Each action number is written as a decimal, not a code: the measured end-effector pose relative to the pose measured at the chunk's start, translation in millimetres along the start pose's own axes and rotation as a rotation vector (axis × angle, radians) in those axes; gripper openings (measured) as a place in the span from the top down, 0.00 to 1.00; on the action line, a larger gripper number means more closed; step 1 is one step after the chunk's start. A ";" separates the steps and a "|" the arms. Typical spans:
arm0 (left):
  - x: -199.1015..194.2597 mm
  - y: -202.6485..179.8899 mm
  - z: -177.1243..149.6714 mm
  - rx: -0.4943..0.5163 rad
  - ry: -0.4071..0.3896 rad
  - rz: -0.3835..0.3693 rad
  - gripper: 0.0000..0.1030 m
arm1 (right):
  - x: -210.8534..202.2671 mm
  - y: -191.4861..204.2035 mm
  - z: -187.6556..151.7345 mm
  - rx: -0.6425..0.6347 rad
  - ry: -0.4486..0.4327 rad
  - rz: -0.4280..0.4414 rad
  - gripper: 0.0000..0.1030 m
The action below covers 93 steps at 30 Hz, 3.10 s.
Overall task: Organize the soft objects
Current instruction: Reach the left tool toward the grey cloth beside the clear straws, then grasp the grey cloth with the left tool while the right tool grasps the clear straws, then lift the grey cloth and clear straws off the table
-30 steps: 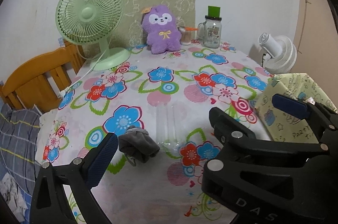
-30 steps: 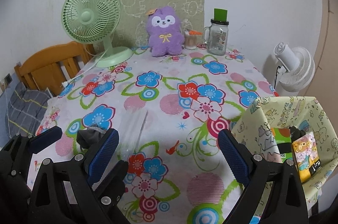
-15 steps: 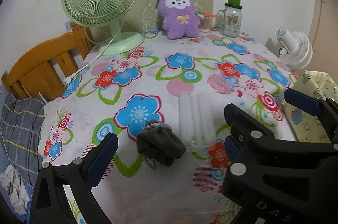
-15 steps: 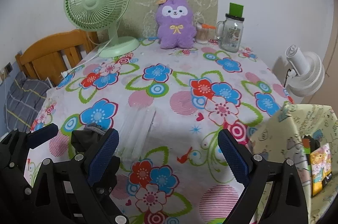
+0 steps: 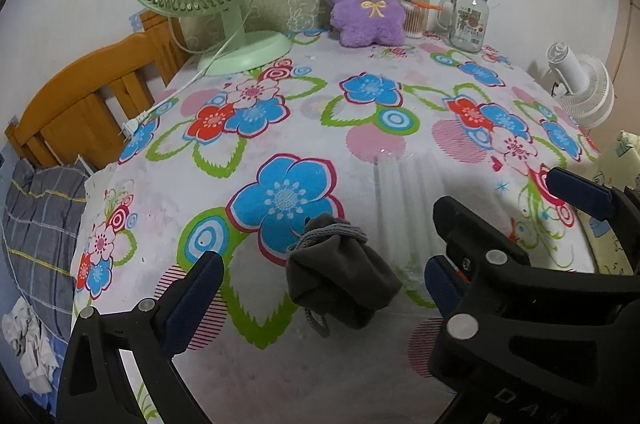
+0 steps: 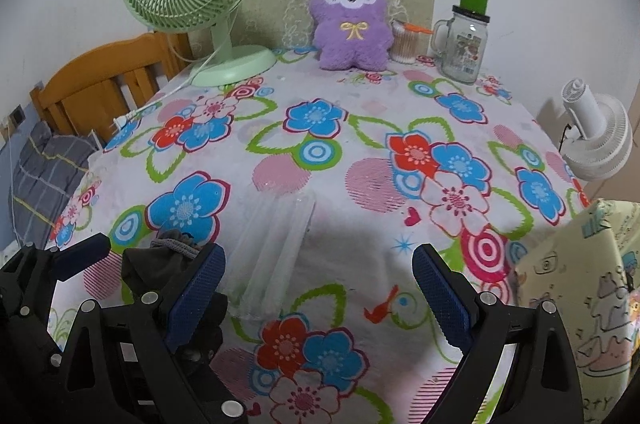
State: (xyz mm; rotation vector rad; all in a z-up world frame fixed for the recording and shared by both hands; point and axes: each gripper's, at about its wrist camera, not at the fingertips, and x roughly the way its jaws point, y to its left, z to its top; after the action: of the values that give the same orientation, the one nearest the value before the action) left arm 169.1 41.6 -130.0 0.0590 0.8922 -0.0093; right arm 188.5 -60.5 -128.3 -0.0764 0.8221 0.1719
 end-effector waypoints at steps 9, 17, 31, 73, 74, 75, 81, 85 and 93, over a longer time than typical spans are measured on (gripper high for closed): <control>13.8 2.6 -1.6 0.001 0.037 0.001 0.01 | 17.5 11.6 1.0 -0.023 0.029 0.017 0.11; 25.7 3.9 -3.8 -0.002 0.062 -0.010 0.01 | 38.4 13.7 -0.1 -0.010 0.096 0.044 0.24; 26.7 6.5 -6.3 -0.025 0.057 -0.116 0.15 | 35.3 17.5 -1.4 -0.035 0.131 0.117 0.73; -26.3 -37.3 -18.9 0.053 -0.026 -0.149 0.58 | -28.4 -17.7 -21.4 0.008 0.034 0.052 0.88; -28.8 -37.8 -19.3 0.054 -0.030 -0.148 0.58 | -30.9 -17.6 -21.7 0.008 0.030 0.050 0.88; -30.5 -38.3 -19.6 0.054 -0.034 -0.147 0.58 | -33.7 -17.3 -22.3 0.007 0.025 0.049 0.88; -41.9 -41.8 -21.7 0.062 -0.056 -0.148 0.58 | -47.6 -17.7 -24.8 0.002 0.004 0.039 0.88; -48.9 -45.5 -22.7 0.074 -0.073 -0.142 0.58 | -56.4 -18.7 -26.9 0.003 -0.008 0.034 0.88; -59.4 -47.7 -31.8 0.088 -0.086 -0.139 0.58 | -63.3 -18.6 -39.2 -0.010 0.013 0.030 0.88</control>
State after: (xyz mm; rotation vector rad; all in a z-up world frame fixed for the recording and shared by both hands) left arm 105.4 -5.3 -106.0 0.0777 0.8082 -0.1796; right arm 121.4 -91.8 -108.3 -0.0743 0.8357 0.2043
